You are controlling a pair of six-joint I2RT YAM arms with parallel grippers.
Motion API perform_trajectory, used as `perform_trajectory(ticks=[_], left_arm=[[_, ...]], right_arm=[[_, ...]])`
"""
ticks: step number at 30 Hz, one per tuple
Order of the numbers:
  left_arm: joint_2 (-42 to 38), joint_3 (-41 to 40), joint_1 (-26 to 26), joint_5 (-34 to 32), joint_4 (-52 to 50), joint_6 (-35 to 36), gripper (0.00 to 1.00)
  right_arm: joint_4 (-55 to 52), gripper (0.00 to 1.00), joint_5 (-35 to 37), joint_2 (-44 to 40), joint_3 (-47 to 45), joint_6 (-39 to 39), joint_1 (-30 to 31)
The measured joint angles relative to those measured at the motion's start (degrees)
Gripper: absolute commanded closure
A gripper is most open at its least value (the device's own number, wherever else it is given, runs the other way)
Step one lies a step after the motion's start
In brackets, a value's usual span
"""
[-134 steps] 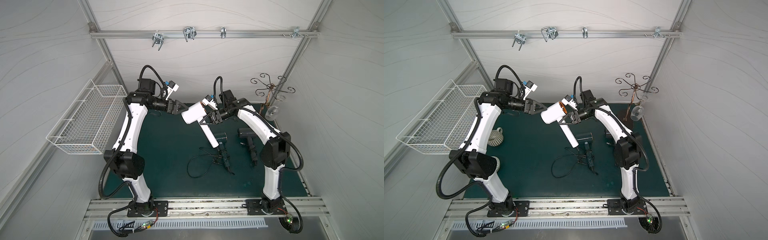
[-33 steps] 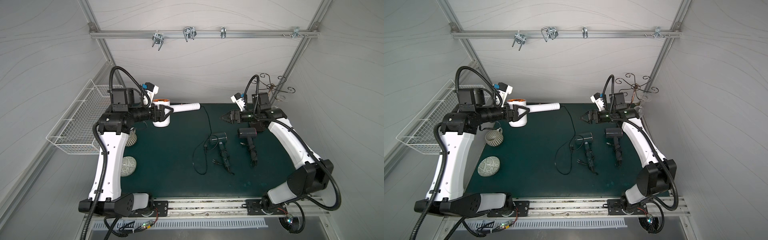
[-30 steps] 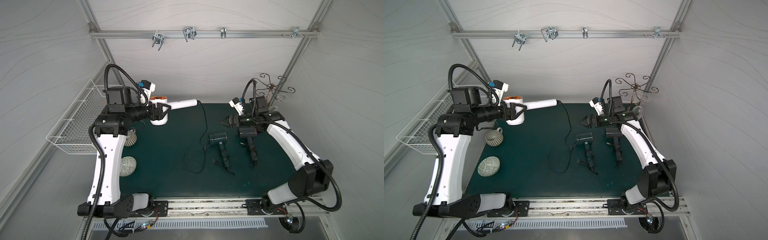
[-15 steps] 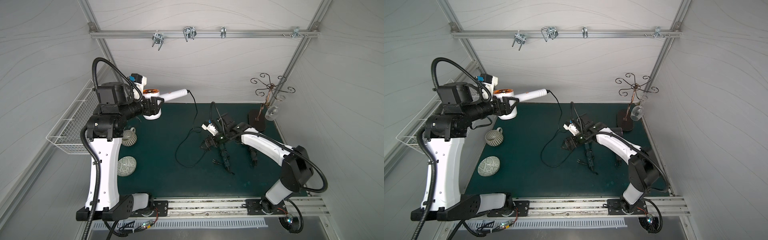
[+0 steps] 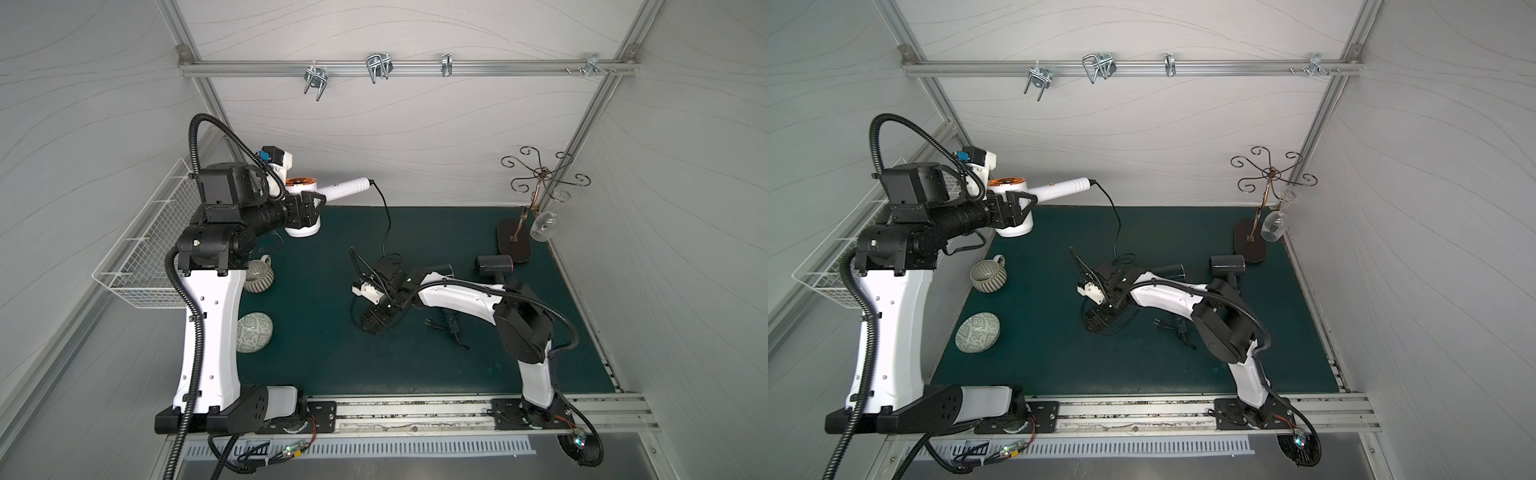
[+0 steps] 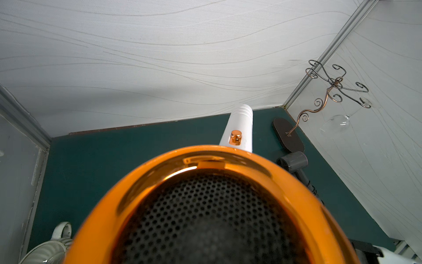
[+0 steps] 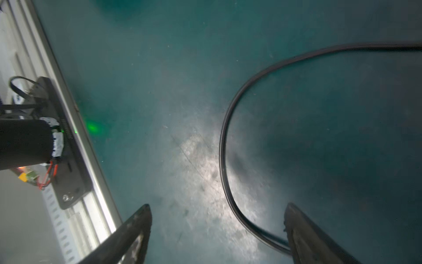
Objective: Wrap the cord around the hair dryer
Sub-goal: Wrap the power cord around the hair dryer.
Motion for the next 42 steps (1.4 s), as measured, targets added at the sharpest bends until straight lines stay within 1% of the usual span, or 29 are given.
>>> perform_trajectory(ticks=[5, 8, 13, 16, 18, 23, 25, 27, 29, 31, 32, 37, 40, 42], left_arm=[[0.0, 0.0, 0.0, 0.07, 0.0, -0.42, 1.0], [0.0, 0.0, 0.0, 0.33, 0.04, -0.87, 1.0], [0.0, 0.0, 0.0, 1.01, 0.35, -1.53, 1.0], [0.0, 0.0, 0.0, 1.53, 0.81, -1.88, 1.0], [0.0, -0.04, 0.0, 1.81, 1.27, -2.08, 1.0], [0.0, -0.24, 0.0, 2.4, 1.86, -2.38, 1.0], [0.0, -0.37, 0.0, 2.58, 2.03, -2.43, 1.0], [0.0, -0.44, 0.0, 2.62, 2.08, -2.49, 1.0], [0.0, -0.44, 0.0, 2.71, 2.12, -2.51, 1.0], [0.0, -0.44, 0.0, 2.86, 2.14, -2.56, 1.0], [0.0, -0.44, 0.0, 2.99, 2.14, -2.58, 1.0], [0.13, -0.44, 0.0, 3.5, 2.16, -2.93, 1.0], [0.33, -0.44, 0.0, 3.65, 2.16, -2.97, 1.0], [0.46, -0.44, 0.0, 3.65, 2.23, -2.97, 1.0]], right_arm=[[-0.63, 0.19, 3.65, 5.57, 3.63, -0.5, 2.23], [-1.4, 0.21, 5.77, 9.29, 6.47, -0.24, 2.73], [-1.97, 0.28, 8.33, 12.98, 13.07, 0.81, 2.89], [-2.49, 0.36, 9.64, 16.02, 17.27, 1.16, 2.89], [-3.5, 0.43, 10.56, 18.08, 19.87, 1.25, 2.89], [-7.65, 0.51, 13.84, 21.86, 26.62, 1.05, 4.13], [-9.42, 0.58, 15.74, 23.34, 29.29, 0.2, 5.18], [-10.84, 0.73, 17.9, 24.13, 30.58, -0.98, 6.45], [-12.68, 0.82, 18.93, 24.74, 31.85, -1.33, 7.48], [-14.62, 0.98, 19.54, 25.64, 33.46, -1.88, 8.07], [-15.39, 1.0, 19.82, 26.12, 34.27, -2.16, 8.24], [-16.55, 1.0, 21.53, 26.75, 35.32, -1.92, 8.63], [-14.49, 1.0, 20.79, 25.27, 32.76, -1.75, 8.22], [-13.29, 1.0, 19.76, 23.04, 29.22, -1.75, 7.41]])
